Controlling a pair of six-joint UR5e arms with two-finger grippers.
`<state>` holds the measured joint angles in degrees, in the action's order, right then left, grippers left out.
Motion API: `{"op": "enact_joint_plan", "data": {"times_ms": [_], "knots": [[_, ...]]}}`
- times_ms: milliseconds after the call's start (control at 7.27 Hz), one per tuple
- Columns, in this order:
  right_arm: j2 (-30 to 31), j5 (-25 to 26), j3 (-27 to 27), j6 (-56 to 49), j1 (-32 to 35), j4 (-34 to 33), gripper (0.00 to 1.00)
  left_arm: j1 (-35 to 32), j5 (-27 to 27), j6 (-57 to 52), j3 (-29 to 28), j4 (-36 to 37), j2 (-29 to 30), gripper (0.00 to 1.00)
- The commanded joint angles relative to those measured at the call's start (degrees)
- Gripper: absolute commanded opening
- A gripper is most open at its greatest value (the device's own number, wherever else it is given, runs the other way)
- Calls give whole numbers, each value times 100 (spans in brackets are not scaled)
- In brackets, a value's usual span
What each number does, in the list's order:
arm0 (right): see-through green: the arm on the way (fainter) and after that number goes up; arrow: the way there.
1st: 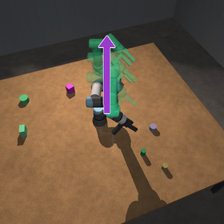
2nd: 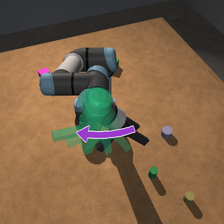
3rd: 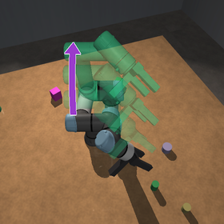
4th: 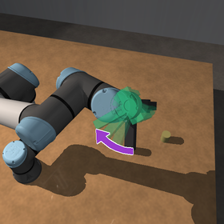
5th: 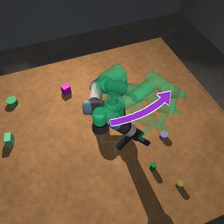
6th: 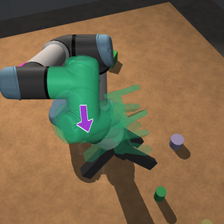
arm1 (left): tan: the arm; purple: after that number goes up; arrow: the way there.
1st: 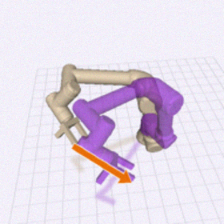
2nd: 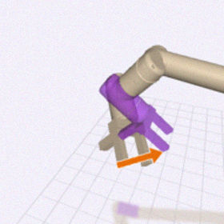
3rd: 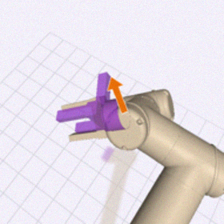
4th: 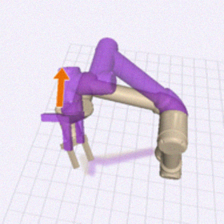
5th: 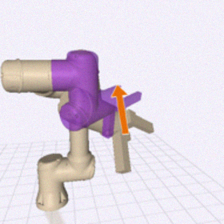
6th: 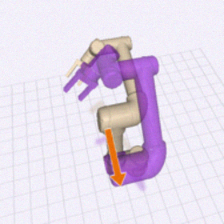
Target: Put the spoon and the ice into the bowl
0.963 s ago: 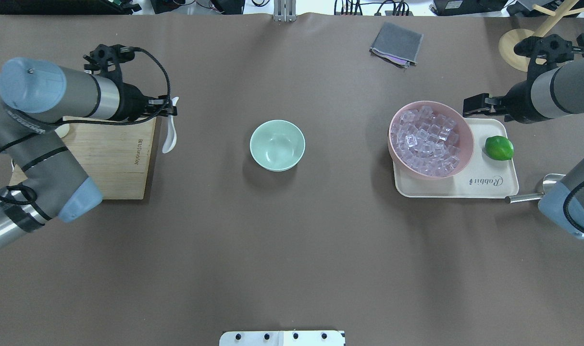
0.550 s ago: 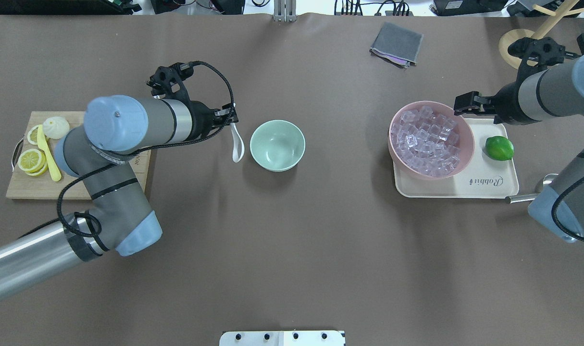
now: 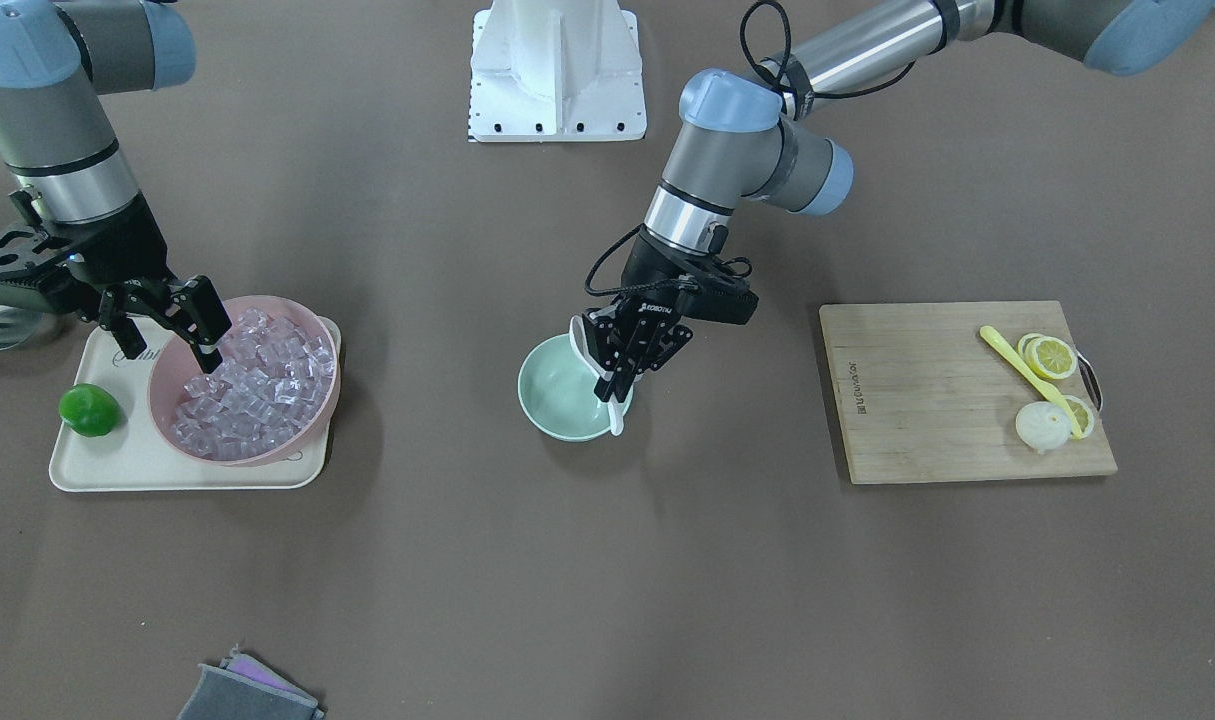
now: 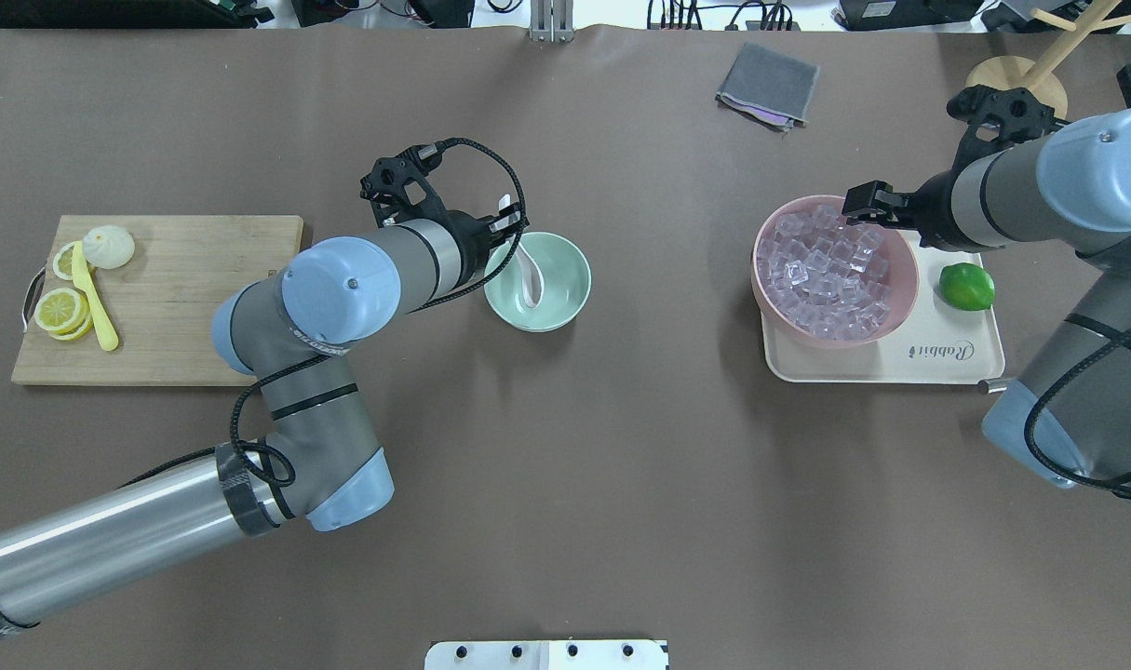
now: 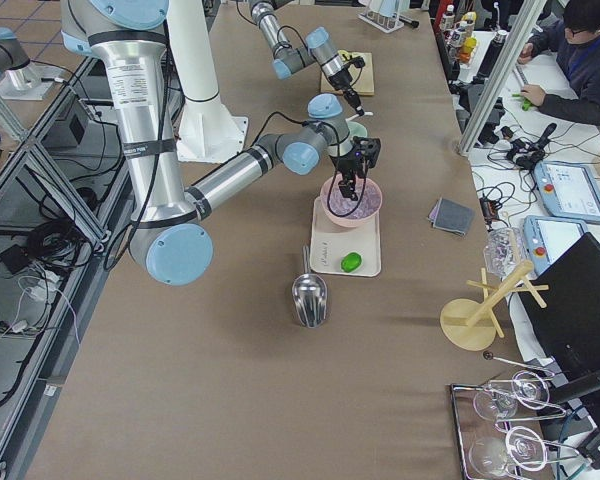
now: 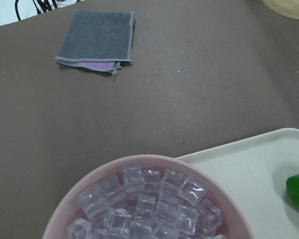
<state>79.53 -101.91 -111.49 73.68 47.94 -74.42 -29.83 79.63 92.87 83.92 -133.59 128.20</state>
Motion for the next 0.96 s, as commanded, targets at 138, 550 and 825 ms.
{"op": "enact_joint_plan", "data": {"times_ms": [138,550,825], "knots": [[-17,345,-4,14,-274,-2,95,310,-475,3,-376,0,135,56],[-25,549,-30,120,-460,-2,96,329,-414,-630,-168,-9,65,97],[-43,813,-48,-12,-767,-11,98,-116,275,-1138,377,35,-241,97]]}}
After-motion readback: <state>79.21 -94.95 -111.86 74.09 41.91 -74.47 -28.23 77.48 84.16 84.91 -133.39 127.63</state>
